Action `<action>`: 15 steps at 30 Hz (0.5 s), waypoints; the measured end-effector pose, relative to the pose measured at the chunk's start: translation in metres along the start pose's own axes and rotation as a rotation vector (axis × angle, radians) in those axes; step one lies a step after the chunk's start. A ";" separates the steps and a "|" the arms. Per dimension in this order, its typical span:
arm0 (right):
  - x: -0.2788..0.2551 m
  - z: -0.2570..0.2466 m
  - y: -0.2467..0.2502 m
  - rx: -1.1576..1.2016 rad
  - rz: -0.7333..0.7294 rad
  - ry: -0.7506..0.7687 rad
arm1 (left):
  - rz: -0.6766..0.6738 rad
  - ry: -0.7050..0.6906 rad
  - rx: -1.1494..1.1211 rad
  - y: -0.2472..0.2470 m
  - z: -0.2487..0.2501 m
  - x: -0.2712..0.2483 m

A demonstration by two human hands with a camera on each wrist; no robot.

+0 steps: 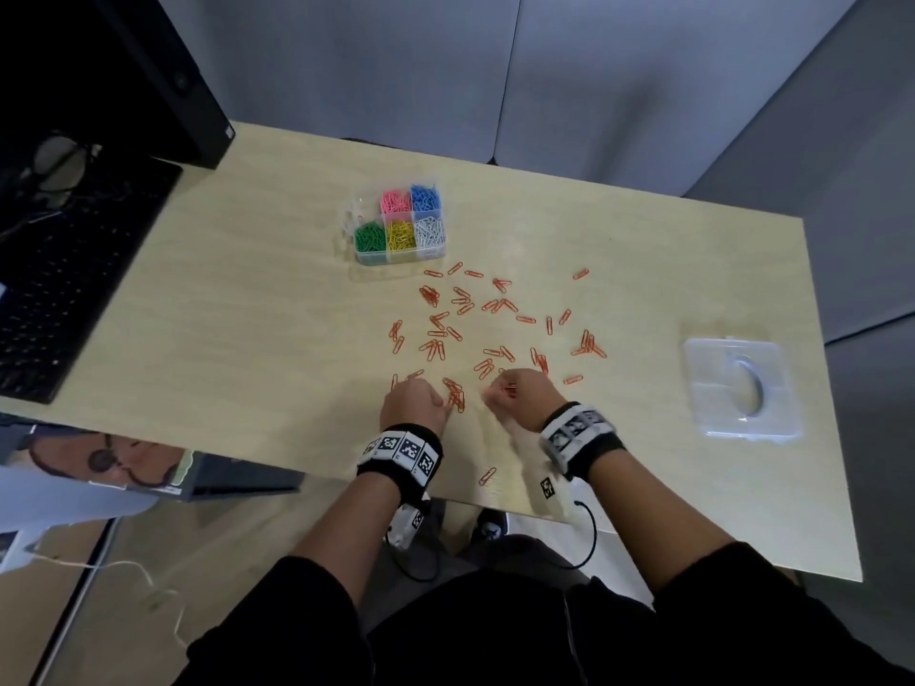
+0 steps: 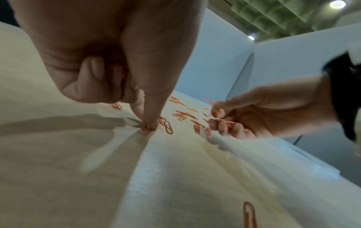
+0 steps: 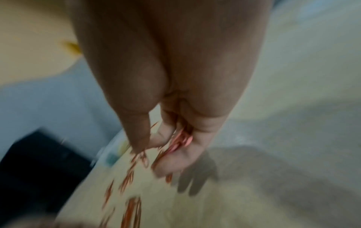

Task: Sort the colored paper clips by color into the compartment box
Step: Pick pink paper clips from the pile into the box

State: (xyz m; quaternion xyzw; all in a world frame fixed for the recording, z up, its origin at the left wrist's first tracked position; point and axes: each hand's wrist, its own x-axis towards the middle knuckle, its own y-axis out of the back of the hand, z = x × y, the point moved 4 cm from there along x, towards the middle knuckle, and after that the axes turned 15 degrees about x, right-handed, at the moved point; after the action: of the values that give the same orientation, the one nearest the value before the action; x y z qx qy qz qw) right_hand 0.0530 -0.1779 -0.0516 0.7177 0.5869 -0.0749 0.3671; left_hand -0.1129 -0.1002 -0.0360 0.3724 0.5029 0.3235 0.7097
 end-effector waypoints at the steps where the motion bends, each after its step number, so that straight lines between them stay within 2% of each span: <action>1: -0.008 0.007 0.010 0.210 -0.028 -0.021 | -0.013 0.002 0.010 0.000 0.001 -0.002; 3: -0.025 0.020 0.023 0.634 -0.083 -0.083 | -0.047 0.012 -0.001 -0.003 0.000 -0.001; 5: -0.039 0.029 0.034 0.875 -0.062 -0.090 | -0.088 0.001 -0.008 -0.008 0.000 0.002; 8: -0.046 0.044 0.044 1.111 0.032 -0.108 | -0.123 -0.037 0.002 -0.015 0.001 0.006; 12: -0.047 0.058 0.039 1.370 -0.014 -0.237 | -0.093 -0.104 0.032 -0.014 0.003 0.006; 15: -0.045 0.056 0.033 1.500 -0.033 -0.277 | -0.071 -0.137 0.039 -0.008 0.000 0.010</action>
State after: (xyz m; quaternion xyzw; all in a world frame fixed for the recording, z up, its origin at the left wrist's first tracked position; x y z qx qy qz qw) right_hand 0.0876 -0.2487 -0.0529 0.7501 0.3378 -0.5485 -0.1497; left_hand -0.1091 -0.0960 -0.0479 0.3891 0.4723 0.2620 0.7462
